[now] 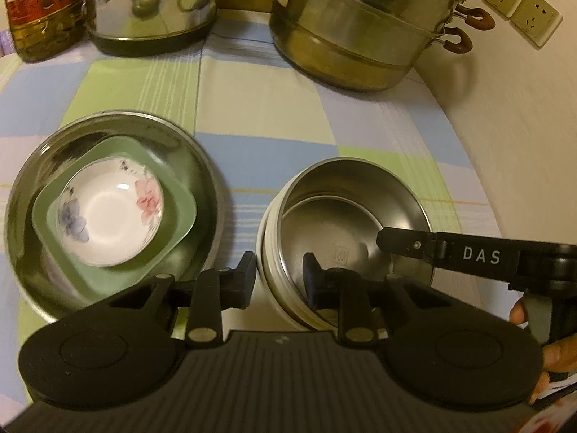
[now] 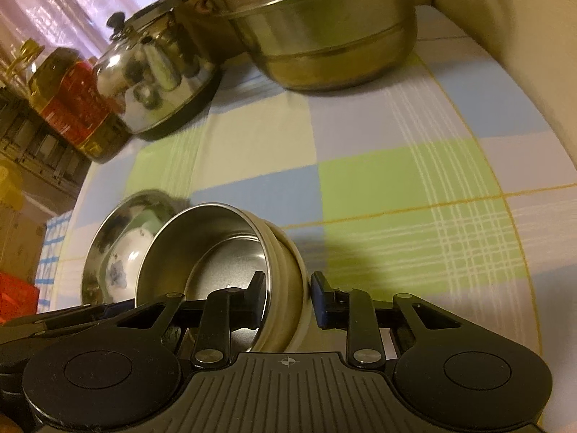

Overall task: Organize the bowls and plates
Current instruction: 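Lift the bowl stack with both tools and carry it over the steel plate, then lower the bowl stack with both tools onto the green tray on the plate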

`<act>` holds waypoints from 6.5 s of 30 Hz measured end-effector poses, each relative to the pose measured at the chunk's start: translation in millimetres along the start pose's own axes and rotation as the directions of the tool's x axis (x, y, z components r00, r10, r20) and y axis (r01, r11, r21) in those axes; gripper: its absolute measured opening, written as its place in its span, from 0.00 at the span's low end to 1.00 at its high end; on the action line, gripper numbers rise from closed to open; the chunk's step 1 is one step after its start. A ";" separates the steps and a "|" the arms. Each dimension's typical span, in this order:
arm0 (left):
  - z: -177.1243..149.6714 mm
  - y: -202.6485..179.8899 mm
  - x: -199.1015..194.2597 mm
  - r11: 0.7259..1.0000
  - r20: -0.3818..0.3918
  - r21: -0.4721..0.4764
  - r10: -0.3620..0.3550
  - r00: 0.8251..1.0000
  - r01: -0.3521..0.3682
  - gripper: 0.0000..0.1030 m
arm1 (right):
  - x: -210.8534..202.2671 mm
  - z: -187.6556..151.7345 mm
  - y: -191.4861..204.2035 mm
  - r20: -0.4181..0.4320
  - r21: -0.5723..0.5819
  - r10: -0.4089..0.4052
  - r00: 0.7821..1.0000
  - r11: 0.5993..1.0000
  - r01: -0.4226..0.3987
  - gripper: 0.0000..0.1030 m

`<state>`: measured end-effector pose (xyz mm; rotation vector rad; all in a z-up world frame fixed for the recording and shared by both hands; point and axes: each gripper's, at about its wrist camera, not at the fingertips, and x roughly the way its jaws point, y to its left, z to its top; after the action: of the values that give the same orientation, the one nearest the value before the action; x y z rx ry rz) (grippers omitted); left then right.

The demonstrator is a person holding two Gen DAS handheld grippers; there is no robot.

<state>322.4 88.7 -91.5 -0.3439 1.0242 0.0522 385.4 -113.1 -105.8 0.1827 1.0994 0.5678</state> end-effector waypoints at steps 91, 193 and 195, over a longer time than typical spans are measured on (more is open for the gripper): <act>6.2 82.4 -79.7 0.988 0.074 -0.139 0.078 0.994 -0.067 0.21 | 2.4 10.5 111.6 -0.113 -0.080 0.084 0.990 0.992 -0.093 0.25; 34.6 169.1 -58.0 0.964 0.100 -0.265 0.064 0.993 -0.036 0.13 | 87.1 62.2 122.2 -0.232 0.186 0.227 0.946 0.965 -0.186 0.11; 34.8 168.9 -57.7 0.965 0.100 -0.260 0.066 0.993 -0.038 0.13 | 85.5 61.2 123.2 -0.227 0.169 0.217 0.949 0.969 -0.181 0.11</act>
<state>286.9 265.7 -69.8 -0.5455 0.9201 0.2506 425.1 43.5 -94.6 0.3630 1.3736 0.7041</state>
